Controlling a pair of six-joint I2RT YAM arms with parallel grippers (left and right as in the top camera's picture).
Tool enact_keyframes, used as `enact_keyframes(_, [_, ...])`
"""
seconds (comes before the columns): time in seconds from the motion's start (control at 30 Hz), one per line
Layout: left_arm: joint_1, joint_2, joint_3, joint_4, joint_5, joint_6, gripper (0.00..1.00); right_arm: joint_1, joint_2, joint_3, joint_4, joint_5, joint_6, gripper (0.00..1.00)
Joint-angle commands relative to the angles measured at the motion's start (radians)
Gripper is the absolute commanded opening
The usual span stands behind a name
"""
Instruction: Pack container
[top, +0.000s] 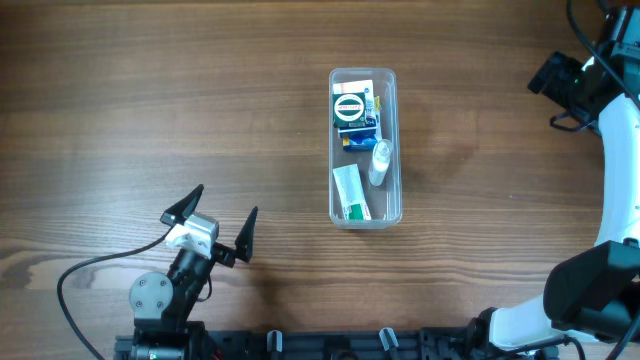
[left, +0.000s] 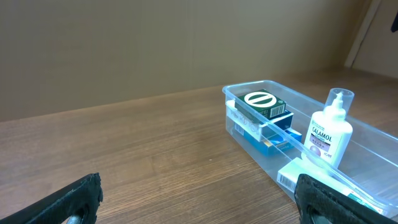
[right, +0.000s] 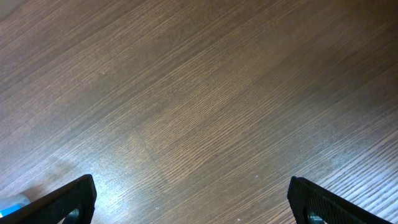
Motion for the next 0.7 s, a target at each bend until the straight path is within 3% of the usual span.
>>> enact_keyframes(0.0, [0.008,-0.011,-0.004,-0.004,-0.013,0.008,1.00,0.003,-0.084,-0.004,0.001,-0.005,0.005,1.00])
enact_keyframes(0.17, [0.008,-0.011,-0.004,-0.004,-0.013,0.008,1.00,0.029,-0.312,-0.004,0.000,-0.005,0.005,1.00])
enact_keyframes(0.4, [0.008,-0.011,-0.004,-0.003,-0.013,0.008,1.00,0.182,-0.637,-0.004,-0.001,-0.005,0.005,1.00])
enact_keyframes(0.67, [0.008,-0.011,-0.004,-0.004,-0.013,0.008,1.00,0.209,-0.879,-0.005,-0.032,-0.005,0.005,1.00])
